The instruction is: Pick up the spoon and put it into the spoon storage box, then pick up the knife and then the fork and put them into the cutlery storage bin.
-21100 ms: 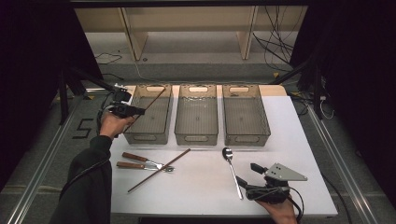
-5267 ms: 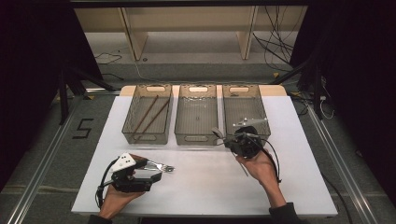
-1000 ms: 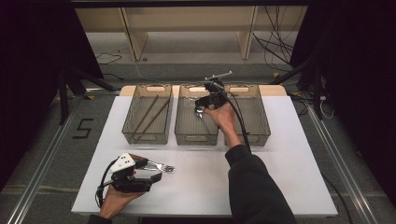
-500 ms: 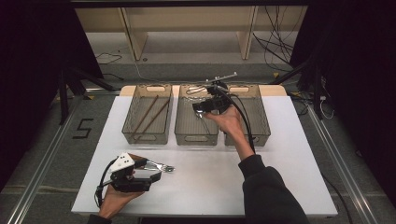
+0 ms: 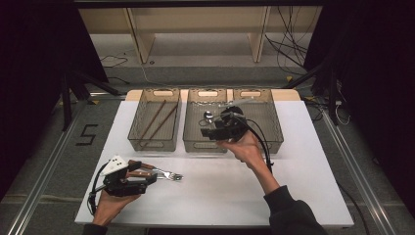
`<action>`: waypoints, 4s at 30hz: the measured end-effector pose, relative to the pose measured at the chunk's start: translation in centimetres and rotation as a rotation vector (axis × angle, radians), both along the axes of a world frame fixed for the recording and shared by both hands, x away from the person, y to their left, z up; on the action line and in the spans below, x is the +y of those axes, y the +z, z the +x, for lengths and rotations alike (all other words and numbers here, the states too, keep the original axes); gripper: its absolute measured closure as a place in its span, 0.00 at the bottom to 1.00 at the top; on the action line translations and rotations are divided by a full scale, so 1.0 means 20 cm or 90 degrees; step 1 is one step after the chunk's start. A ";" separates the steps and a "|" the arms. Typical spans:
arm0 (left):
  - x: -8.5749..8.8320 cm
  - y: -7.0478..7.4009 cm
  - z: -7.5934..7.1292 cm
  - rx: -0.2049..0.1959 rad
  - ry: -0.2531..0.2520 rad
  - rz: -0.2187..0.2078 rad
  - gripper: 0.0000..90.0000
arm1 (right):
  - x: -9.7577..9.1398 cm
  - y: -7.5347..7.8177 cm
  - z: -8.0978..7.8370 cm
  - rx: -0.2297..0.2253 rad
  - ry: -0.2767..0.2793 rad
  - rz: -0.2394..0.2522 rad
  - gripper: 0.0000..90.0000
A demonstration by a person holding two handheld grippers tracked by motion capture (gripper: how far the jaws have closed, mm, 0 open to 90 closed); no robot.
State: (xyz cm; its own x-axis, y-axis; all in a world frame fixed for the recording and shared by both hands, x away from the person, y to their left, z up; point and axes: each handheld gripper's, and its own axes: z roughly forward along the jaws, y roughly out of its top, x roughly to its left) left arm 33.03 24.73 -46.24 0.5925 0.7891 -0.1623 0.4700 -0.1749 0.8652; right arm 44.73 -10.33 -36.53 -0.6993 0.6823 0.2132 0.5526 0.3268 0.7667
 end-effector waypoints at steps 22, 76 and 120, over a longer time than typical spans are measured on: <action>0.08 0.03 -0.01 0.014 0.027 -0.006 0.18 | 0.12 -0.19 -0.23 -0.015 0.116 -0.012 0.37; 0.09 -0.02 -0.16 -0.027 0.053 -0.070 0.18 | 0.64 -0.51 -0.14 -0.007 0.252 -0.058 0.58; 0.08 -0.04 -0.15 -0.018 0.044 -0.066 0.18 | 0.80 -0.62 -0.12 -0.002 0.297 -0.129 0.91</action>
